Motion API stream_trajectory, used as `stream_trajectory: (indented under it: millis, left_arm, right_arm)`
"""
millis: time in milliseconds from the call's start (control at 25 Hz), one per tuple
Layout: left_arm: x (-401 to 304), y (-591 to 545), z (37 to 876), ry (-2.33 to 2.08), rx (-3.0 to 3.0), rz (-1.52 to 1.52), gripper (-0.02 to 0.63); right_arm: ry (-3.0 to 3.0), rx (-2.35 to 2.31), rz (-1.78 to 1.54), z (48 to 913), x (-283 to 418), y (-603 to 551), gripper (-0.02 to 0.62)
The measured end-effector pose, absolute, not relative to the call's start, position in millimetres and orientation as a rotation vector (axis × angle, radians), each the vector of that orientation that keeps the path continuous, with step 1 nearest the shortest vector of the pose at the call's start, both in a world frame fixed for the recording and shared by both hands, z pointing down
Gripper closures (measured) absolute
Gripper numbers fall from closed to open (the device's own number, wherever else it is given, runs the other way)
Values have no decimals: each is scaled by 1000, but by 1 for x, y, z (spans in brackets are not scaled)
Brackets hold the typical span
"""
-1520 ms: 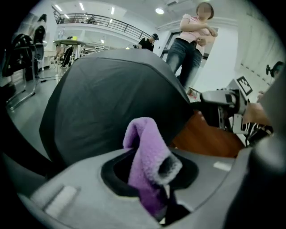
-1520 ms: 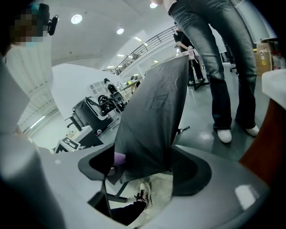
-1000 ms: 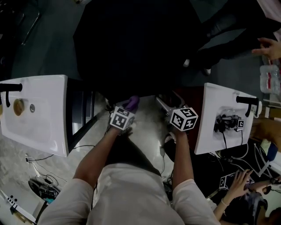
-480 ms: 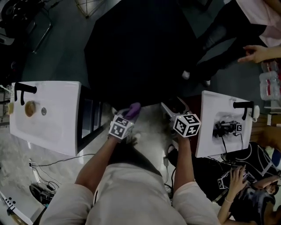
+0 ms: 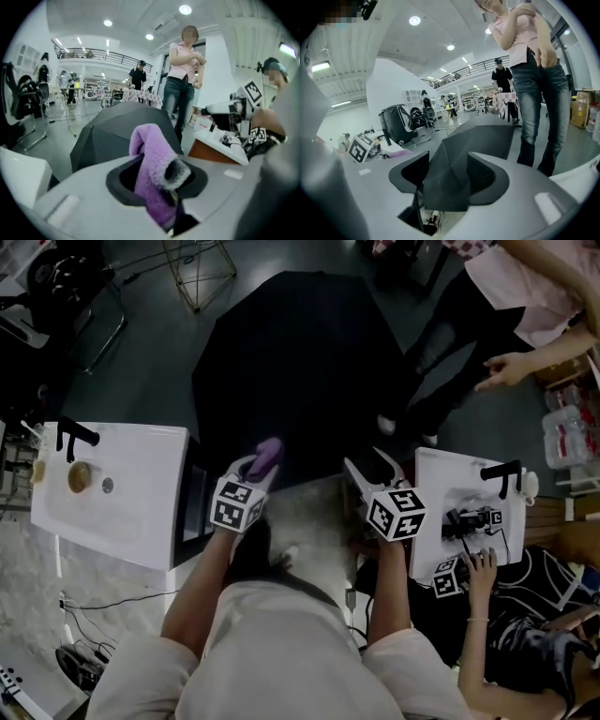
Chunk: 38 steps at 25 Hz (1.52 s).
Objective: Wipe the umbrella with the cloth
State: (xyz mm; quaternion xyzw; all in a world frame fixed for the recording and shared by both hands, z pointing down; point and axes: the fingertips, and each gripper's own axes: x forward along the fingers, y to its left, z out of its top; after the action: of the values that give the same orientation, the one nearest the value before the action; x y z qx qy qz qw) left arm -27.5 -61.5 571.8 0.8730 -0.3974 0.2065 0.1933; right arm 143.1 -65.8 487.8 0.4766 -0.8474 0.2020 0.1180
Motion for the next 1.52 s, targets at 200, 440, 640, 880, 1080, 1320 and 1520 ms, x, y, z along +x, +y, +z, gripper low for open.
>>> stream_trajectory:
  millis: [200, 440, 640, 880, 1080, 1320, 1520]
  left_arm:
    - [-49, -65, 499, -1223, 2522, 525, 485]
    - [-62, -65, 421, -1308, 2631, 448, 485]
    - [-66, -59, 365, -1345, 2722, 389, 485]
    - [-67, -54, 308, -1379, 2794, 314, 485]
    - [-72, -46, 272, -1424, 2846, 273, 485]
    - [-77, -35, 240, -1466, 2906, 259, 485]
    - [-77, -31, 224, -1475, 2935, 214, 485]
  right_arm:
    - [-2548, 1416, 467, 428, 134, -53, 347]
    - [-2557, 1432, 347, 376, 130, -47, 419]
    - [-2619, 1427, 243, 330, 125, -39, 509]
    - [-2647, 1465, 142, 282, 127, -30, 588]
    - [-2641, 1503, 65, 247, 130, -23, 589]
    - [-2654, 1515, -21, 213, 125, -18, 589]
    - [-2643, 1519, -47, 211, 124, -20, 589]
